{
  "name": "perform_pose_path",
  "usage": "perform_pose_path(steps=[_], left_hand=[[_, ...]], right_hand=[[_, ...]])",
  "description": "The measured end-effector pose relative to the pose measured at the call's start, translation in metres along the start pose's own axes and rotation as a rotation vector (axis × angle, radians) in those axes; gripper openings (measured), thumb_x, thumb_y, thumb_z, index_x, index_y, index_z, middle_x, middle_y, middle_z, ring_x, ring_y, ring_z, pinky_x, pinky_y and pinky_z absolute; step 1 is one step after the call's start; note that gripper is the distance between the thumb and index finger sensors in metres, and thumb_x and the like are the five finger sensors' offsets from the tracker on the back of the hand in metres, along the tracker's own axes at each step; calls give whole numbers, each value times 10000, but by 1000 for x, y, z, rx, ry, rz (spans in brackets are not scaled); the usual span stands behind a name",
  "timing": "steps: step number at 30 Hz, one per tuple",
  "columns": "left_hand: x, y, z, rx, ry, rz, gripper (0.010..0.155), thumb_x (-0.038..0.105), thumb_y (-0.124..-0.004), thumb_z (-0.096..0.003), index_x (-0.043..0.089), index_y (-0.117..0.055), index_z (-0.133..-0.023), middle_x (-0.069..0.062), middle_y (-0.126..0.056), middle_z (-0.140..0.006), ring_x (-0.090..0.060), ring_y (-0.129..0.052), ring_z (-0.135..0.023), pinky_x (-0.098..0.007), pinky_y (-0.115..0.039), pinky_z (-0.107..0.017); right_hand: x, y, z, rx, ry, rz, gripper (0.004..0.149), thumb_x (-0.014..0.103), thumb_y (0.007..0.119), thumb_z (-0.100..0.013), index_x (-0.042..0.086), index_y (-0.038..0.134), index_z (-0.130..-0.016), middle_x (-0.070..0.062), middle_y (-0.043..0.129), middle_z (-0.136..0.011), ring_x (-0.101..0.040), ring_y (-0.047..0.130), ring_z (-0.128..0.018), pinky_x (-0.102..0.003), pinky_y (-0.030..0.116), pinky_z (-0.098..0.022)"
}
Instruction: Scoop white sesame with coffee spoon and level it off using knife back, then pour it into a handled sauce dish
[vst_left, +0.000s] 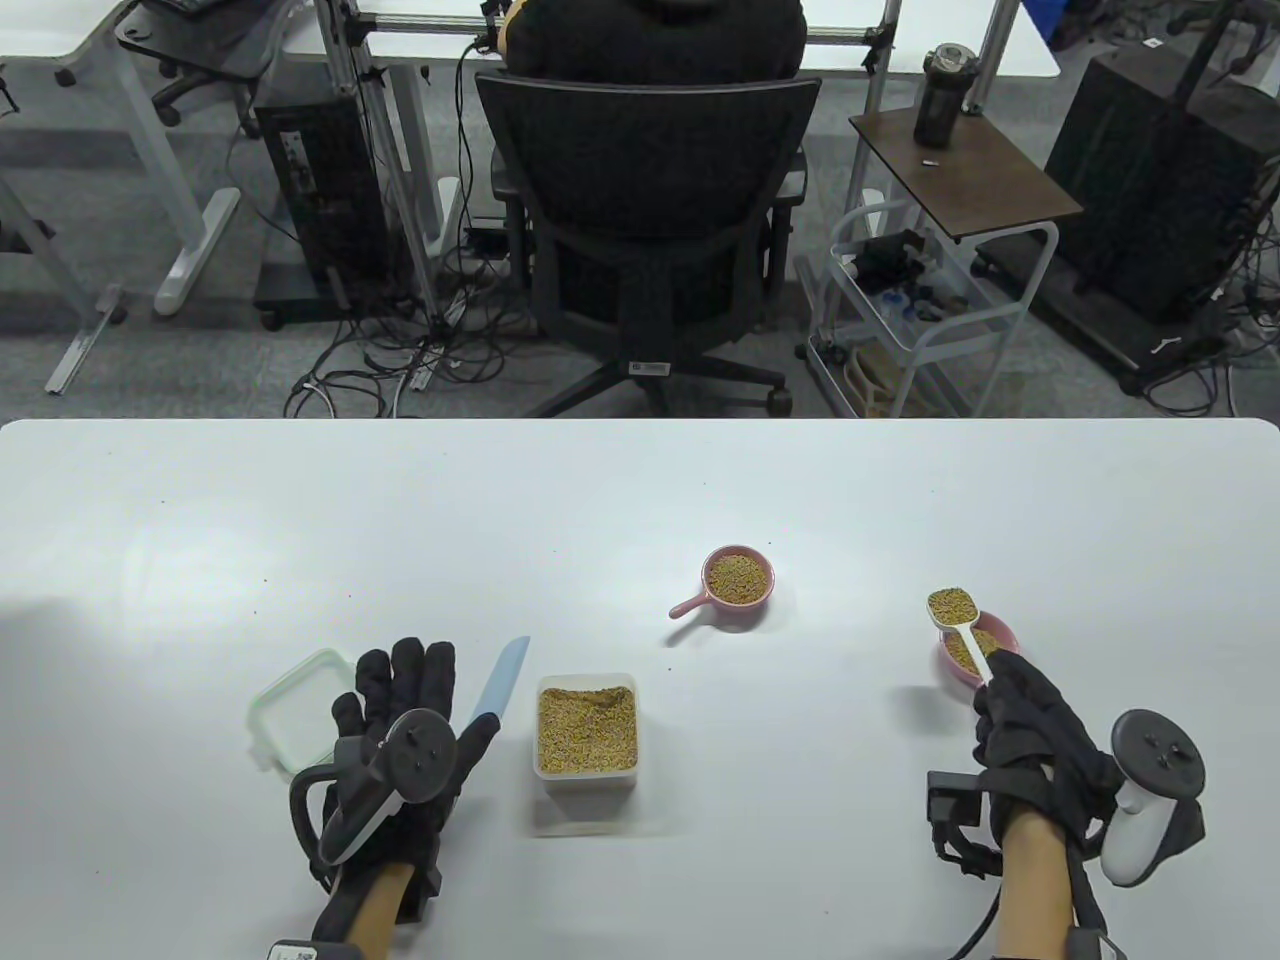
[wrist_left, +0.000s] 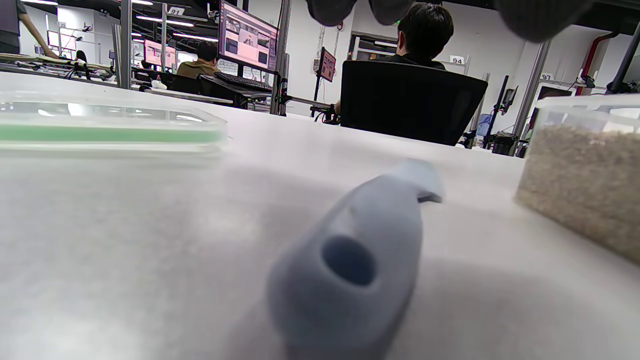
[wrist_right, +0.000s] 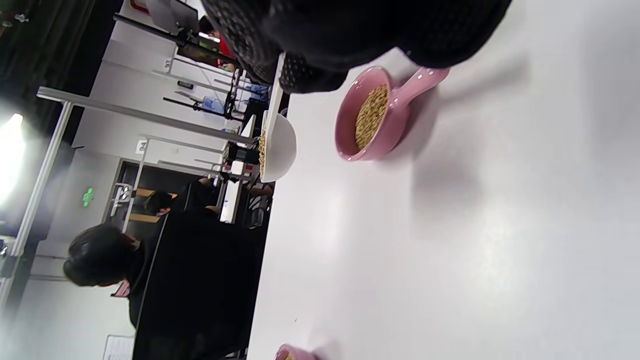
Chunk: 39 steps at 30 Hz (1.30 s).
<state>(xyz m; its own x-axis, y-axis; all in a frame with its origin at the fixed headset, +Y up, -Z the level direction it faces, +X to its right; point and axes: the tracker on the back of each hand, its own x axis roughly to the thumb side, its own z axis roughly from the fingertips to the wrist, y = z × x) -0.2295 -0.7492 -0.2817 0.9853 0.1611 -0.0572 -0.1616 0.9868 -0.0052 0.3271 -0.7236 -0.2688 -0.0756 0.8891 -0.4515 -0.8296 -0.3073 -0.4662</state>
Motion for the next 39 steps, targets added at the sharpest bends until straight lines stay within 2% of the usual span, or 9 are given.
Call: perform_pose_path(steps=[6,12,20,39], left_hand=[[0,0,0,-3,-1,-2,841,721,-575,-545,349,-287,-1242,-15,-316,-1322,-369,-233,-1188,-586,-309,-823],[0,0,0,-6,-1,-2,839,721,-574,-546,350,-286,-1242,-14,-317,-1322,-368,-232,-1188,-586,-308,-823],[0,0,-1,-10,1,0,839,723,-572,-546,353,-285,-1242,-9,-317,-1323,-367,-231,-1189,-585,-306,-824],[-1,0,-1,-9,2,4,839,723,-571,-546,351,-288,-1243,-12,-313,-1325,-370,-227,-1188,-588,-302,-823]], right_hand=[[-5,-6,-2,-70,36,86,420,209,751,-591,213,785,-1010,-130,874,-823,-161,893,-456,-460,777,-481],[-2,-5,-2,-141,45,264,441,189,736,-594,244,761,-1031,-131,835,-878,-177,877,-514,-476,753,-532],[9,10,4,-243,-4,545,471,172,722,-596,295,729,-1051,-129,771,-955,-200,848,-601,-501,711,-603],[25,46,22,-436,-169,962,475,173,741,-591,383,749,-1017,-84,674,-1046,-216,773,-738,-512,619,-716]])
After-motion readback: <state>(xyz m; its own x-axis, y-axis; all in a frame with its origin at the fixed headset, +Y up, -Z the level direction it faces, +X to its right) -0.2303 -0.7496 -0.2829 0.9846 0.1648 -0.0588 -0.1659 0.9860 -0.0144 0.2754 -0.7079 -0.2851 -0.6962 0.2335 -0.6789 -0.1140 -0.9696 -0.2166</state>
